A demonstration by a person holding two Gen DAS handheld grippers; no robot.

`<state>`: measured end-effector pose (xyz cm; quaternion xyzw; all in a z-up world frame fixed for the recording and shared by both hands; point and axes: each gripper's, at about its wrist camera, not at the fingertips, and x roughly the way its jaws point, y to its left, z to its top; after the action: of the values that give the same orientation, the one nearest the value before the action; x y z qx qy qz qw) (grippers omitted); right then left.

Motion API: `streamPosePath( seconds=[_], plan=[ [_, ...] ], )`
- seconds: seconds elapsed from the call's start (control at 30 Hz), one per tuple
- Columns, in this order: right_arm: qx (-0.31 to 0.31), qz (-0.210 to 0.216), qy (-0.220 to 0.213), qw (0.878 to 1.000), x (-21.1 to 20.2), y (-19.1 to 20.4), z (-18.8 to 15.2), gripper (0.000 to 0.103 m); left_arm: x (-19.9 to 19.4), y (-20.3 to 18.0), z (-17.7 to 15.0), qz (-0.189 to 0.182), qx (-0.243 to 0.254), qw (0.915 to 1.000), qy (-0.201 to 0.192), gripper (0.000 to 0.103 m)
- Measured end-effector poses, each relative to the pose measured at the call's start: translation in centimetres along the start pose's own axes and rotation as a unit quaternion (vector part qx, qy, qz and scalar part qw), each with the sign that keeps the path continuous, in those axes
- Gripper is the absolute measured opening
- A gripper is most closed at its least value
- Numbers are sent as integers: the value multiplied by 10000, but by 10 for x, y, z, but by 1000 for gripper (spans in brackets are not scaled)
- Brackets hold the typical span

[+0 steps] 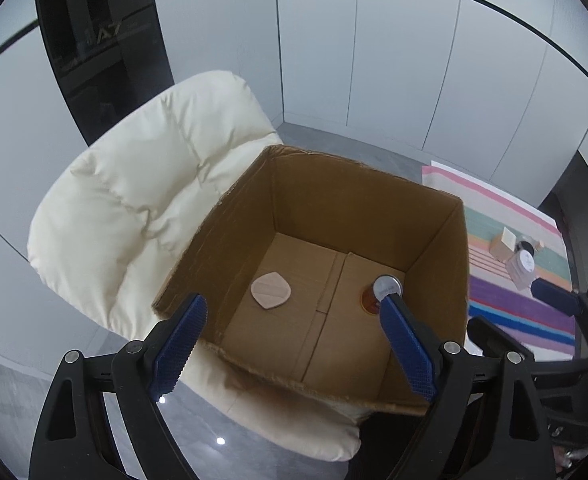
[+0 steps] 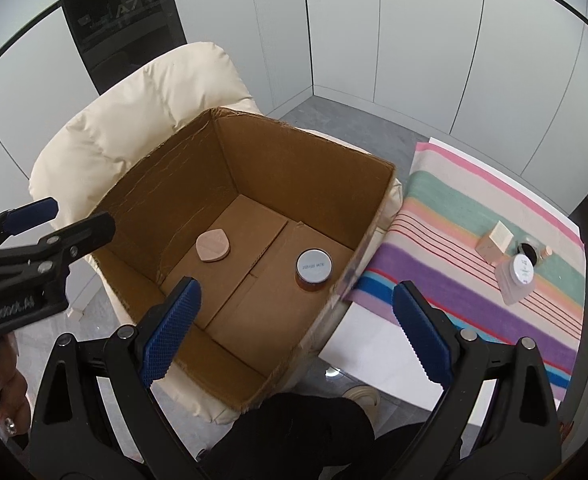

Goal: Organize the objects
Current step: 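Withdraw both grippers from the box back toward the striped cloth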

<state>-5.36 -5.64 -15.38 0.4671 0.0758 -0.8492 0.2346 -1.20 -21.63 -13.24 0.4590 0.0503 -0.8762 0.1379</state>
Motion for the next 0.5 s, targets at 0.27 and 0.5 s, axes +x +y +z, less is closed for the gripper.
streamPosePath(
  seconds=[0.27, 0.5],
  plan=[
    [107, 23, 51, 9999, -30, -1, -25, 98, -28, -5, -34, -56, 102, 9999, 99, 90],
    [81, 14, 0, 10000, -56, 1, -47, 98, -55, -16, -61, 74, 256, 9996, 46, 90]
  ],
)
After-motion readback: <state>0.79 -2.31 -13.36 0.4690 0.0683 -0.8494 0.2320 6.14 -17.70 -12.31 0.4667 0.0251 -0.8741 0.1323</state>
